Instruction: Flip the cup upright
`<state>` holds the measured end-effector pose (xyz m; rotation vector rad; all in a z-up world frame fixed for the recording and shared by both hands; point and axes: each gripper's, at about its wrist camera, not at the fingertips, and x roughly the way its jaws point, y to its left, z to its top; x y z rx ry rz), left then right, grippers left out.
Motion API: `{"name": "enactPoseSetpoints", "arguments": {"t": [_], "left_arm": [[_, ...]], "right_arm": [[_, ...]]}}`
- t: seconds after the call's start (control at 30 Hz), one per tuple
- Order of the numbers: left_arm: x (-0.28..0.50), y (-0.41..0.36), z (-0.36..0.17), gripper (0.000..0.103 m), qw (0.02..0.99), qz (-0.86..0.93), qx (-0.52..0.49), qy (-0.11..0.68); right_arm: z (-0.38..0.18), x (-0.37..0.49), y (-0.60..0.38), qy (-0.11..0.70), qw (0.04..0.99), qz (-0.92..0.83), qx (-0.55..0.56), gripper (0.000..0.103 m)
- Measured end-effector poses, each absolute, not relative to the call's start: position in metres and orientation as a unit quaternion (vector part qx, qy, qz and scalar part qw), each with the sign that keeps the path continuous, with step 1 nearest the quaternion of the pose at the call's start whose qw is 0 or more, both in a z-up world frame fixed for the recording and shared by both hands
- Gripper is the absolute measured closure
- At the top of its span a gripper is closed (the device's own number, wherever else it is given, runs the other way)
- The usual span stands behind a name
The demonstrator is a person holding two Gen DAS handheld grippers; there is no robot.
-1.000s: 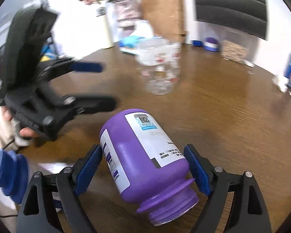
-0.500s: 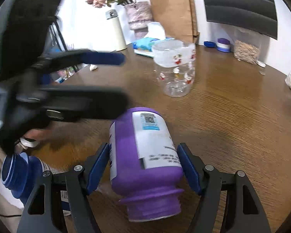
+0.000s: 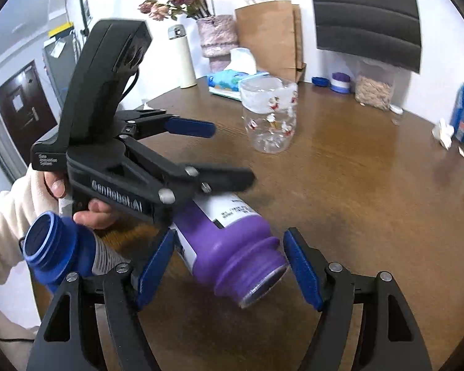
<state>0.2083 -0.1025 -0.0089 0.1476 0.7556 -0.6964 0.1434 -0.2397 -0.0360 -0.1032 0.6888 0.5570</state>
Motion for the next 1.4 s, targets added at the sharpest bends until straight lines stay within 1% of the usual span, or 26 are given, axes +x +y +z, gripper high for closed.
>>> {"name": "enactPoseSetpoints", "arguments": {"t": [0.1, 0.27, 0.37, 0.57, 0.7, 0.73, 0.83, 0.87, 0.9, 0.97, 1.0, 1.03, 1.07, 1.17, 1.2, 1.3, 1.4], "left_arm": [[0.207, -0.095, -0.005, 0.004, 0.859, -0.344, 0.049, 0.375], [0.177, -0.100, 0.015, 0.002, 0.845, -0.409, 0.070, 0.339], [0.165, -0.116, 0.021, 0.002, 0.828, -0.447, 0.109, 0.322], [0.168, -0.154, 0.018, 0.002, 0.781, -0.491, 0.211, 0.324], [0.175, -0.172, 0.029, 0.002, 0.767, -0.514, 0.232, 0.306], [0.175, -0.183, 0.029, 0.002, 0.756, -0.526, 0.249, 0.300], [0.180, -0.218, 0.020, 0.002, 0.719, -0.540, 0.339, 0.276], [0.185, -0.229, 0.015, 0.005, 0.708, -0.540, 0.357, 0.281], [0.193, -0.242, 0.008, 0.012, 0.688, -0.542, 0.379, 0.298], [0.201, -0.258, -0.005, 0.020, 0.674, -0.526, 0.425, 0.298], [0.205, -0.263, -0.013, 0.035, 0.665, -0.514, 0.445, 0.308], [0.213, -0.269, -0.020, 0.040, 0.653, -0.506, 0.453, 0.334], [0.218, -0.271, -0.025, 0.042, 0.649, -0.498, 0.455, 0.352], [0.218, -0.265, -0.026, 0.043, 0.669, -0.490, 0.444, 0.339], [0.217, -0.263, -0.024, 0.043, 0.690, -0.481, 0.430, 0.327], [0.219, -0.244, -0.006, 0.043, 0.749, -0.461, 0.357, 0.315], [0.212, -0.224, 0.021, 0.043, 0.784, -0.432, 0.317, 0.313]], "right_arm": [[-0.037, 0.145, -0.246, 0.336, 0.904, 0.262, -0.030, 0.025], [-0.035, 0.144, -0.254, 0.337, 0.918, 0.206, -0.028, 0.025], [-0.034, 0.145, -0.265, 0.332, 0.926, 0.179, -0.009, 0.025], [-0.033, 0.140, -0.292, 0.334, 0.932, 0.141, 0.013, 0.025], [-0.032, 0.130, -0.310, 0.328, 0.936, 0.129, 0.024, 0.025], [-0.032, 0.129, -0.313, 0.327, 0.936, 0.129, 0.029, 0.025], [-0.032, 0.128, -0.328, 0.325, 0.938, 0.112, 0.045, 0.025], [-0.033, 0.127, -0.332, 0.327, 0.938, 0.100, 0.045, 0.025], [-0.034, 0.126, -0.337, 0.331, 0.938, 0.090, 0.048, 0.025], [-0.037, 0.122, -0.346, 0.333, 0.937, 0.091, 0.062, 0.025], [-0.038, 0.120, -0.351, 0.333, 0.936, 0.089, 0.068, 0.025], [-0.039, 0.117, -0.355, 0.334, 0.936, 0.083, 0.071, 0.025], [-0.039, 0.115, -0.358, 0.334, 0.937, 0.077, 0.072, 0.025], [-0.039, 0.111, -0.367, 0.327, 0.938, 0.075, 0.085, 0.025], [-0.039, 0.112, -0.369, 0.325, 0.938, 0.076, 0.091, 0.025], [-0.033, 0.113, -0.368, 0.313, 0.945, 0.051, 0.083, 0.025], [-0.014, 0.101, -0.367, 0.271, 0.957, 0.056, 0.081, 0.025]]}}
